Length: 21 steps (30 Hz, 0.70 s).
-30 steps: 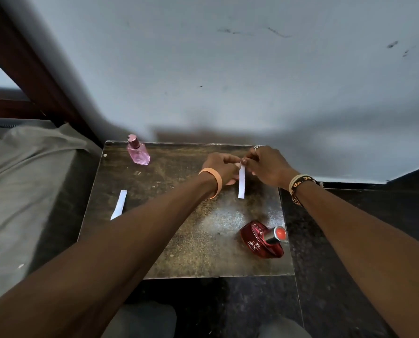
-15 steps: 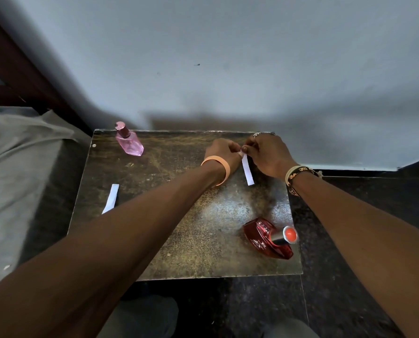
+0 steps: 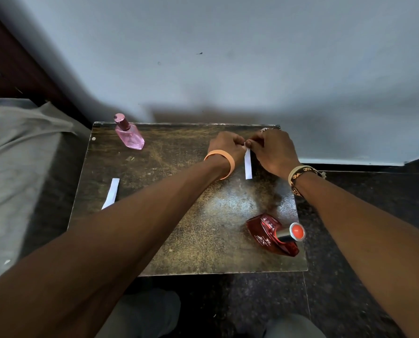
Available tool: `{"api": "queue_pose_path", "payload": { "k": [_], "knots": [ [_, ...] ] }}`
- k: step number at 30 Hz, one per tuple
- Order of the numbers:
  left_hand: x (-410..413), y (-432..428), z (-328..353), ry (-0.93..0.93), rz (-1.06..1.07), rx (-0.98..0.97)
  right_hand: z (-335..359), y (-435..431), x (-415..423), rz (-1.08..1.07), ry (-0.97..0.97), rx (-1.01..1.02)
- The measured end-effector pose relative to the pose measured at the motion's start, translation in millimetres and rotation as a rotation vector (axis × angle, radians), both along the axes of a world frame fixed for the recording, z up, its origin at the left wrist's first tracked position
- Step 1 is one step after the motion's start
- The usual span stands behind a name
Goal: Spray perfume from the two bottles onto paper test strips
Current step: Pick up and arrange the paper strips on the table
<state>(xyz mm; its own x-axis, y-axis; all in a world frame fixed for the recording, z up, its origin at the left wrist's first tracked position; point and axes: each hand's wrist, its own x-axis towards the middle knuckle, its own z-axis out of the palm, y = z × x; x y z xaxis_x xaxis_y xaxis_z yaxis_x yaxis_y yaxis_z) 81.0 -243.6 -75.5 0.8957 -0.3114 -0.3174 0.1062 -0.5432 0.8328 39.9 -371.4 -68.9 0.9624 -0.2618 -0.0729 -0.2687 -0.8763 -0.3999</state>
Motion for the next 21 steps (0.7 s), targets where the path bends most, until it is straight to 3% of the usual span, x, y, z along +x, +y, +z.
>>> {"api": "queue_pose_path", "payload": {
  "k": [21],
  "knots": [
    [-14,17,14,0.026,0.046,-0.038,14,0,-23,-0.047,-0.059,0.066]
  ]
}}
